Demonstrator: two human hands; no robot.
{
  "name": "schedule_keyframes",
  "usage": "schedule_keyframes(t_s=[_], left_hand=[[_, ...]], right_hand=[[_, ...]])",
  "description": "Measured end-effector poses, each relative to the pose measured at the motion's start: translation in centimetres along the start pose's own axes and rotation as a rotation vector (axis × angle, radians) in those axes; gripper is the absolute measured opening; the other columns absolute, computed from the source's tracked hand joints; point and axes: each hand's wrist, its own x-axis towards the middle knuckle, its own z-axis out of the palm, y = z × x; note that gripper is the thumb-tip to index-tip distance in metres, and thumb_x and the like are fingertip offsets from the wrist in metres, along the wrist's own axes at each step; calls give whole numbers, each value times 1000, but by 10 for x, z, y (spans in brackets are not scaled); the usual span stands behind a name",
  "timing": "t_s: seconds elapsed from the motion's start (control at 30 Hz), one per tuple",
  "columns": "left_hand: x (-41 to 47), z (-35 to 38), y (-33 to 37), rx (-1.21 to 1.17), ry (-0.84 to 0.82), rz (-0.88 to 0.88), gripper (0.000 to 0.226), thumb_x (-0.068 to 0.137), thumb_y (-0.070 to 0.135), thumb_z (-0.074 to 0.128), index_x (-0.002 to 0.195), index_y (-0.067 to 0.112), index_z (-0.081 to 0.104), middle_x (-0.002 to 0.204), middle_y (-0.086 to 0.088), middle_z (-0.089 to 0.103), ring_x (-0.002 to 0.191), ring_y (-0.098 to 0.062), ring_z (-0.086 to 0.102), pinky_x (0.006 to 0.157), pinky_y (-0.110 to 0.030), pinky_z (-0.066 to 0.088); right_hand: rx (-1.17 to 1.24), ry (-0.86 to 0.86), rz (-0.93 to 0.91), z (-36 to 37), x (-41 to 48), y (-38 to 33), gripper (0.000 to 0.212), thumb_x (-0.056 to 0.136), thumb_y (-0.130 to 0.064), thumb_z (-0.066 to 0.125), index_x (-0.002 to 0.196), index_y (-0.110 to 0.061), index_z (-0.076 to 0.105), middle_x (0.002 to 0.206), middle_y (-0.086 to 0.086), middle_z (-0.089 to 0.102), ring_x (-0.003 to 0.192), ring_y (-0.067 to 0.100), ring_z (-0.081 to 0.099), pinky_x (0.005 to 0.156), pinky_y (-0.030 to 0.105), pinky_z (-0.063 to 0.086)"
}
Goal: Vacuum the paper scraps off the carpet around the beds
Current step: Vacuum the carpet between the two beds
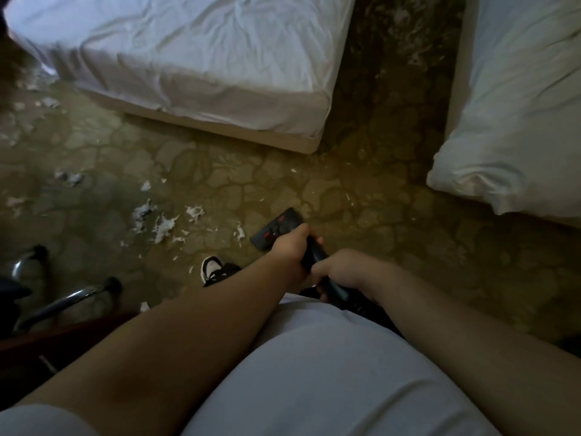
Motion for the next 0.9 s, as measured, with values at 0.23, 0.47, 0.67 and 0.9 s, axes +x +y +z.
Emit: schedule_keyframes(t_s=[0.23,0.47,0.67,0.9], left_hand=[[-2,-91,40,-174,70,12,13,97,14,60,87,6,57,70,-7,59,61,-20,58,59,-33,52],[1,-244,117,-271,139,40,12,96,17,59,88,9,56,68,-6,58,55,-18,55,48,-27,51],[6,-357,170,-410,223,162,9,93,14,62,89,6,59,72,-7,62,62,-19,61,63,-33,54],[-1,-420,197,-474,312,247,11,88,5,63,97,4,57,75,-9,62,64,-19,63,62,-34,56]], right_hand=[[-147,-54,-35,69,20,-64,21,88,-14,72,104,-3,67,79,16,77,76,29,74,65,35,60],[-203,-117,-90,201,58,-168,25,87,-15,72,106,1,68,78,18,77,69,30,74,71,40,61],[-278,-173,-105,286,78,-246,34,85,-19,75,116,-5,68,86,16,79,73,29,77,68,37,62],[-412,-180,-105,345,93,-284,45,71,-22,79,113,-12,66,99,18,79,100,38,77,92,52,61]])
